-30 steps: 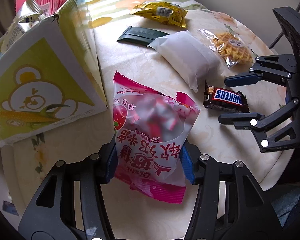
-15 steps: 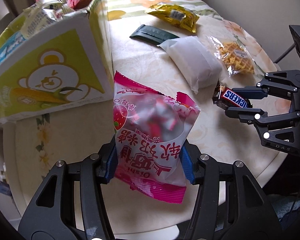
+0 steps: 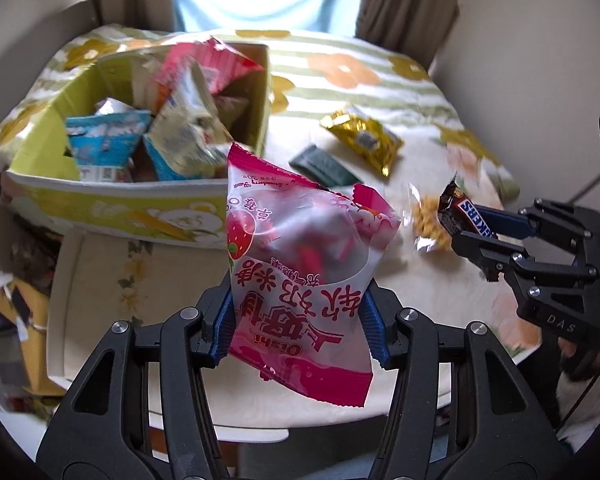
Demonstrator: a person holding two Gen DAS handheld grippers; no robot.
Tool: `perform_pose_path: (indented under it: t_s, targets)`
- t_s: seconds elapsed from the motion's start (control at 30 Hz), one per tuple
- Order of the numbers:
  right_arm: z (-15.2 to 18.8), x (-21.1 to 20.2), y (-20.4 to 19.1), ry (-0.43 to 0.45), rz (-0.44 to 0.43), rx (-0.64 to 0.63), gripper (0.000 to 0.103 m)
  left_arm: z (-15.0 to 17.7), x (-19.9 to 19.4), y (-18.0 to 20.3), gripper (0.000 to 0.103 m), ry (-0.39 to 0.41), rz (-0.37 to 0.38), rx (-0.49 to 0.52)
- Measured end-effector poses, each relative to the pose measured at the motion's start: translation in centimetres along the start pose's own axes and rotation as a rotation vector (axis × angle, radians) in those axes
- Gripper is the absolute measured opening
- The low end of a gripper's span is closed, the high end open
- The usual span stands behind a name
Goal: Organize snacks
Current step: 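Carry the pink bag and Snickers bar into the yellow box and open both tools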
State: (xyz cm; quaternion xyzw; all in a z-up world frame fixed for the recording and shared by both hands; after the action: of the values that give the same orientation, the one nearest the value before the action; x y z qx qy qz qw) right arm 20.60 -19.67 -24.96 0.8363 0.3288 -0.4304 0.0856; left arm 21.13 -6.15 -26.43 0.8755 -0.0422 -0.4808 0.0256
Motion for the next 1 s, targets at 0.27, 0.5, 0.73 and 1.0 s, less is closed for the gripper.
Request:
perform_pose_path:
  t_s: [0.27, 0.5, 0.73, 1.0]
  targets:
    - [-7.3, -0.7, -2.1, 0.081, -0.005, -0.053, 0.027, -6.1, -3.4, -5.6, 0.050, 0.114, -0.048, -0.065]
    - [-14.5, 1.5, -4.6, 0.132, -0.012, -0.056, 0.027, -11.7, -3.9, -13.2, 0.050, 0.143, -0.071, -0.075]
    - [-20.2, 5.7, -6.8, 0.145, -0.016, -0.010, 0.027, -17.0, -0.9, -19.3, 0.050, 0.102, -0.055, -0.029]
    - [-22.9, 10.2, -7.6, 0.102, 0.020, 0.081, 0.027, -20.1, 5.1, -22.5, 0.063, 0.003, 0.017, 0.032]
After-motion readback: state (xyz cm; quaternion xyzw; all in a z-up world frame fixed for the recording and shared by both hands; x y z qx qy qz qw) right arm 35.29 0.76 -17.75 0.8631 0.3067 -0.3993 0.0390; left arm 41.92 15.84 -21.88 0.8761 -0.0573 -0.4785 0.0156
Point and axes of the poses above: each gripper's, at about its wrist camera, not at the fingertips, and x roughly the way its jaws point, y to its right, z to its underside, the point moved 8 cm from there along x, roughly the way its jaws point, and after that the axes turned 4 degrees about -z, right-handed, at the moved point
